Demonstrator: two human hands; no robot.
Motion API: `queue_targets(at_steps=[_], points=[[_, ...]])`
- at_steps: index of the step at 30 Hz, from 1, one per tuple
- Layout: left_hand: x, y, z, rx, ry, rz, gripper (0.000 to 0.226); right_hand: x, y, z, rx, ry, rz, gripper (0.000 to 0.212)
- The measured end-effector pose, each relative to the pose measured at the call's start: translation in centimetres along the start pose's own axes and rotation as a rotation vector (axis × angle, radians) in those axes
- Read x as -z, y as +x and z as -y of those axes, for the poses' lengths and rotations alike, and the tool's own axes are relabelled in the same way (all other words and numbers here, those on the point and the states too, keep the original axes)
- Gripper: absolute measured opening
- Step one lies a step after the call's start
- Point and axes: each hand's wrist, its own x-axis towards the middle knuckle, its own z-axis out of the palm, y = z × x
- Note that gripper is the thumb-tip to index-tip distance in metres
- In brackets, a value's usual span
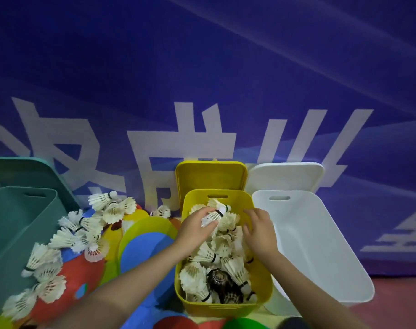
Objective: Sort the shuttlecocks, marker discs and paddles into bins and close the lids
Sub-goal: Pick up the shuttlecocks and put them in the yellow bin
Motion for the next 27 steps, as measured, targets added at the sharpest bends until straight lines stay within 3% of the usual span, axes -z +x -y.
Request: queue_targets(at_steps=[3,7,14,21,27], points=[[-1.8,0.3,-0.1,-0.035,0.05,0.122,0.039,0.0,-1.3,-1.8,-0.092,0.089,0.075,0.047],[-3.0,1.0,2.1,-0.109,0.377,0.303,0.04,-0.2,-2.2,-2.3,-0.081,0.222,0.029,0.045],[-3.6,1.2,3.1,-0.211,0.598,0.348,0.037,0.2,-2.4,-1.7,-0.282,0.333,-0.01,0.039],[-1.3,0.4,2.4,-0.161,0.434,0.188,0.037,0.7,-2.5,-1.3,-0.325,0.243,0.039,0.04],[5.1,-1.0,3.1,-0.14,0.206,-0.054,0.027,1.9,-2.9,1.4,-0.213,0.147,-0.124,0.034]])
